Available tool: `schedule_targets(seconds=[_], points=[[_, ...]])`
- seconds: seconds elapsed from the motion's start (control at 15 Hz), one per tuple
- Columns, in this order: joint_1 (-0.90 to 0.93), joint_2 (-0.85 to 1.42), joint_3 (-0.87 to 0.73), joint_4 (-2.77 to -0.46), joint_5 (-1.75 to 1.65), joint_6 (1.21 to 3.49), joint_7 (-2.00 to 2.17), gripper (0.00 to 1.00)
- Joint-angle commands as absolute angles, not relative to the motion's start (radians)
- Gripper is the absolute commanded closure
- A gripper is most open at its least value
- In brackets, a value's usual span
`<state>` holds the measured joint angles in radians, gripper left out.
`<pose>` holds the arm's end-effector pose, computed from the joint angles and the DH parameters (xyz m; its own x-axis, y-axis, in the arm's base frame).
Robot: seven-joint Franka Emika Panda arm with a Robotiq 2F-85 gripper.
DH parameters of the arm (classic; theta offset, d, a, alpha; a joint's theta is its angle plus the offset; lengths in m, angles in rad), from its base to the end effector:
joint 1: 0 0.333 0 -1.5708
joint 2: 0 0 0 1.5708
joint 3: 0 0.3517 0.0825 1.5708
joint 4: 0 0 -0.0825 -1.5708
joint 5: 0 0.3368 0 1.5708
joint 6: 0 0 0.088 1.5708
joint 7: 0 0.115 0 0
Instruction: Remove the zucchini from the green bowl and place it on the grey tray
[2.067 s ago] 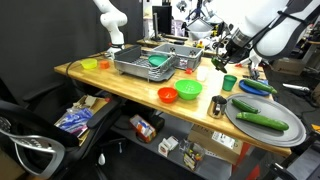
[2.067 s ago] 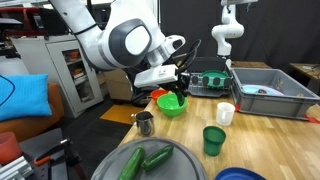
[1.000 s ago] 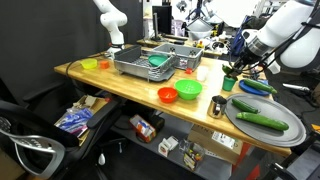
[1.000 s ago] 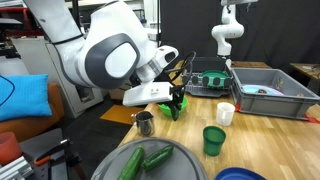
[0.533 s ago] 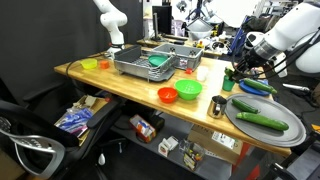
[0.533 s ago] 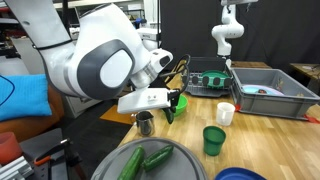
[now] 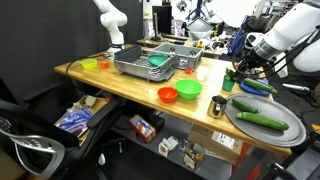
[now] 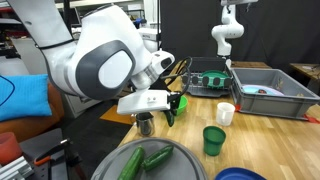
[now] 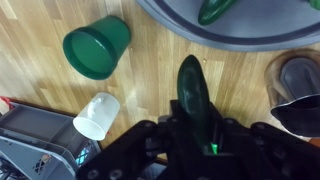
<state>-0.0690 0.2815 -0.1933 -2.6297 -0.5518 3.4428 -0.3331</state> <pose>0.4519 -0.0566 0.2794 0.6934 0.6176 0.3712 0.5368 -0.7864 0.3057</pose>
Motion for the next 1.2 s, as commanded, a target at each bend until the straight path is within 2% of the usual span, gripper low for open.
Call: schedule_targets(seconds=[0.0, 0.4, 0.8, 1.13], points=[[-0.033, 0.266, -0.264, -2.637, -0.498, 3.376, -0.350, 0.93], [0.022, 0.273, -0.383, -2.644, -0.444, 3.186, -0.305, 0.93], [-0.100, 0.334, -0.214, -2.637, -0.343, 3.082, -0.318, 0.93], [-0.188, 0.419, -0.137, -2.577, -0.239, 3.065, -0.304, 0.93]])
